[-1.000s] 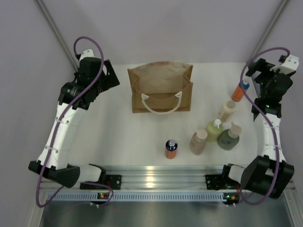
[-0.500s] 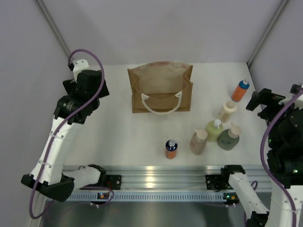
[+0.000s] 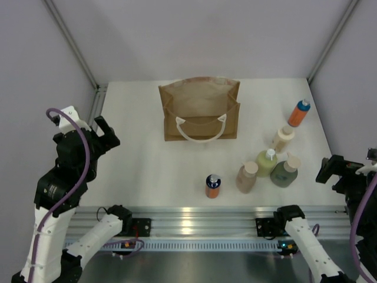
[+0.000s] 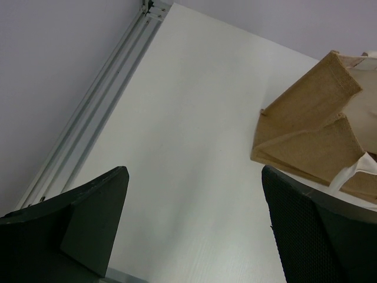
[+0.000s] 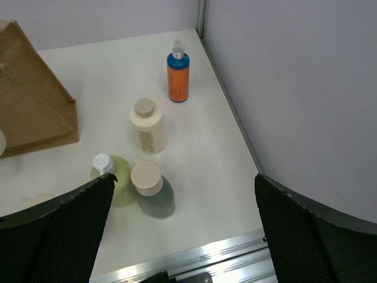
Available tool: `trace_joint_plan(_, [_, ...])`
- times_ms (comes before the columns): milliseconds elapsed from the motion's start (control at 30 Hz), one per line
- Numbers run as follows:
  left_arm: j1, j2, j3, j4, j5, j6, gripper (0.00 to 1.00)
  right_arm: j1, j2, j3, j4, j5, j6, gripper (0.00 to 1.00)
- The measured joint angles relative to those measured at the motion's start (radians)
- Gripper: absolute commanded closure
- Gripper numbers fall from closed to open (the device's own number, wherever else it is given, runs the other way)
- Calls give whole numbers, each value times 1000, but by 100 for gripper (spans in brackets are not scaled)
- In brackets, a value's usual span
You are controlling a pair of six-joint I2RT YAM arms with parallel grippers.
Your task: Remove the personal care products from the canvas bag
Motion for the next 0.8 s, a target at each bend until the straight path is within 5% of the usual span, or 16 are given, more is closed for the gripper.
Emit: trace_joint_plan(800, [0,4,-2,-1,-12,74,1,69,-9,103,-76,139,-27,1])
